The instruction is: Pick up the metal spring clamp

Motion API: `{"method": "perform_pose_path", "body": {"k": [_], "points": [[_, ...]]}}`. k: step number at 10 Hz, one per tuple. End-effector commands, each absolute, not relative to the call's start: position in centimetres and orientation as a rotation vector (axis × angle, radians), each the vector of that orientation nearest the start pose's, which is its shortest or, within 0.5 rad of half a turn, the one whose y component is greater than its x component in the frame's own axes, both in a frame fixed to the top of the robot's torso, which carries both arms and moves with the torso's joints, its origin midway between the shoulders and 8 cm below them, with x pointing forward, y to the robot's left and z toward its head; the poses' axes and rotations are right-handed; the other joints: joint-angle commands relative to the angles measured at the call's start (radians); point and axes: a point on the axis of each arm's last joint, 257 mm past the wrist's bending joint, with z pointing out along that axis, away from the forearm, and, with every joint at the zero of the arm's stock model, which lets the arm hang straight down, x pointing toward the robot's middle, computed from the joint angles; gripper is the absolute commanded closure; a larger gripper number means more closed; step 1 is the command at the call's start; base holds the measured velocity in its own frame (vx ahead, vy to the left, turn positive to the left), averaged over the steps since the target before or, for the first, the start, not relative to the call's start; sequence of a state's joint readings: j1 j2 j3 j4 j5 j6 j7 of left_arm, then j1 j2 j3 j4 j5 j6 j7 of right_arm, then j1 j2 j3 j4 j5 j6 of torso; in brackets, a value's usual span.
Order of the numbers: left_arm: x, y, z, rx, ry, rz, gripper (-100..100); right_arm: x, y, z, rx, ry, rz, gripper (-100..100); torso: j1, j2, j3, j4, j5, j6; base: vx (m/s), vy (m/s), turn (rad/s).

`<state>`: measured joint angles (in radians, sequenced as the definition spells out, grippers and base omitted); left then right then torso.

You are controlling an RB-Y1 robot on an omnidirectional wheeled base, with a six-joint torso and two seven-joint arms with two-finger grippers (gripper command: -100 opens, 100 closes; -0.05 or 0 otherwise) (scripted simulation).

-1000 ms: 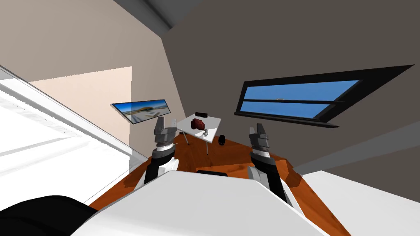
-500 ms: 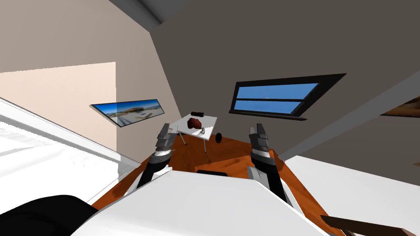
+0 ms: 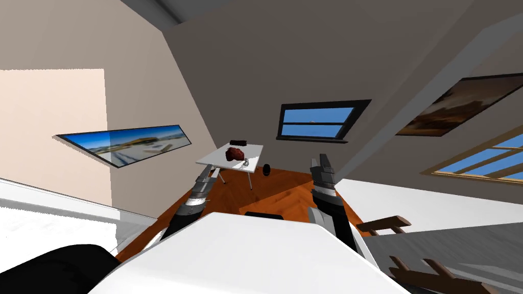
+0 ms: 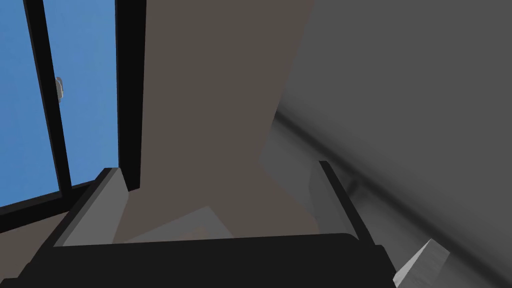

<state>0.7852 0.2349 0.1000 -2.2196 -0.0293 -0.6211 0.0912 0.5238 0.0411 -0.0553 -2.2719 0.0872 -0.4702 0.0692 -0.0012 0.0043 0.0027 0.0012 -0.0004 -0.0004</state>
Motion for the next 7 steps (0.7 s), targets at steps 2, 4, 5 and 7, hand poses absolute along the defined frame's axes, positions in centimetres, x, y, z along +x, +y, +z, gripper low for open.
{"method": "perform_pose_path", "body": {"k": [2,4,5,7], "points": [[28.6,33.7,-11.4,-0.781,1.058,-1.121,-100,34.6,-29.7,0.7,0.647,0.686,1.103,0,0.000,-0.001,-0.001,0.000,0.000,0.001,-0.033,-0.043,-0.287],[27.3,35.2,-14.2,-0.861,1.113,-1.092,-100,34.6,-29.7,0.7,0.647,0.686,1.104,0,0.000,-0.001,-0.001,0.000,0.000,0.001,-0.021,-0.046,-0.280],[26.0,36.6,-16.5,-0.930,1.155,-1.069,-100,34.6,-29.7,0.7,0.647,0.686,1.103,0,0.001,-0.002,-0.001,-0.001,0.000,0.000,0.007,-0.034,-0.241],[24.1,38.3,-19.2,-1.017,1.204,-1.033,-100,34.6,-29.7,0.7,0.647,0.686,1.103,0,0.001,-0.005,-0.003,-0.001,0.000,0.001,0.034,-0.041,-0.308]]}}
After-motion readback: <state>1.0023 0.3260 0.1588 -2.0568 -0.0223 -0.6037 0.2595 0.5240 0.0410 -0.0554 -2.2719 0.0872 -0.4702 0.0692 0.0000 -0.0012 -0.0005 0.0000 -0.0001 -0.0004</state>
